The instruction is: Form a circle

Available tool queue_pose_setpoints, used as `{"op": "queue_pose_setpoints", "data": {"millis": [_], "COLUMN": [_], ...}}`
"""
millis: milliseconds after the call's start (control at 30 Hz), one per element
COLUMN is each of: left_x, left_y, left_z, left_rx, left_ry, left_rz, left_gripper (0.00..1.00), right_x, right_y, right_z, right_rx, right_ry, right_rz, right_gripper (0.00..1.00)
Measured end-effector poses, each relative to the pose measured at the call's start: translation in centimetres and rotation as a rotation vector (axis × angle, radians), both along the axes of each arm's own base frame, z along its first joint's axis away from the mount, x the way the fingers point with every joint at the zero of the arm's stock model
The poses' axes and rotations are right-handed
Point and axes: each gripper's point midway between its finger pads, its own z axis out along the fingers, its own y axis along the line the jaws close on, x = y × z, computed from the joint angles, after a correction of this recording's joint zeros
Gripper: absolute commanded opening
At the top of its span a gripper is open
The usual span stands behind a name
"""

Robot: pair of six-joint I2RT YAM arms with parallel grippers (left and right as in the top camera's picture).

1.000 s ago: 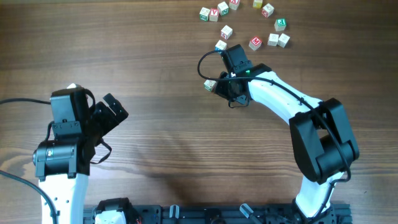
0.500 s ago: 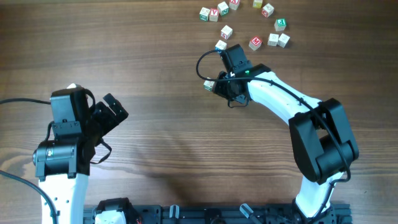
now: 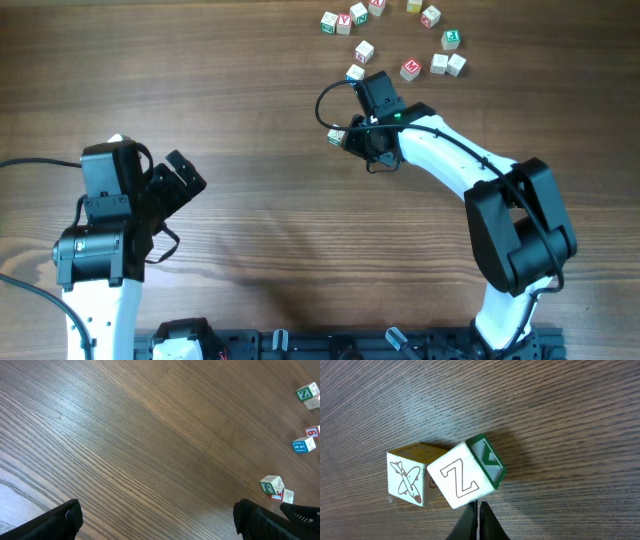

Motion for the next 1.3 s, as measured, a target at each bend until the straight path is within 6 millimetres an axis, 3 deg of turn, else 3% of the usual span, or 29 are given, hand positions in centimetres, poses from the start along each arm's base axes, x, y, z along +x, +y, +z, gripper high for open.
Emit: {"op": "queue_pose_setpoints", "data": {"millis": [233, 400, 767, 1300], "left_x": [0.0, 0.0, 0.0, 0.0], "left_y": [0.0, 0.0, 0.0, 0.0], "left_z": [0.0, 0.0, 0.0, 0.0], "left_rx": [0.0, 0.0, 0.0, 0.0], "left_ry": [0.0, 0.0, 0.0, 0.0], "left_rz": [0.0, 0.0, 0.0, 0.0], "left_gripper": [1.0, 1.0, 1.0, 1.0], "right_x": [-0.7, -0.9, -0.4, 0.0], "right_y": [-0.3, -0.1, 3.4, 2.4], "right_z": [-0.1, 1.7, 3.1, 2.9], "right_rx": [-0.009, 0.008, 0.012, -0.067], "right_ry": [0.03, 0.007, -0.125, -0.16], "right_rz": [0.002, 0.012, 0.178, 0.204], "right_gripper": [0.05, 0.05, 0.04, 0.05]}}
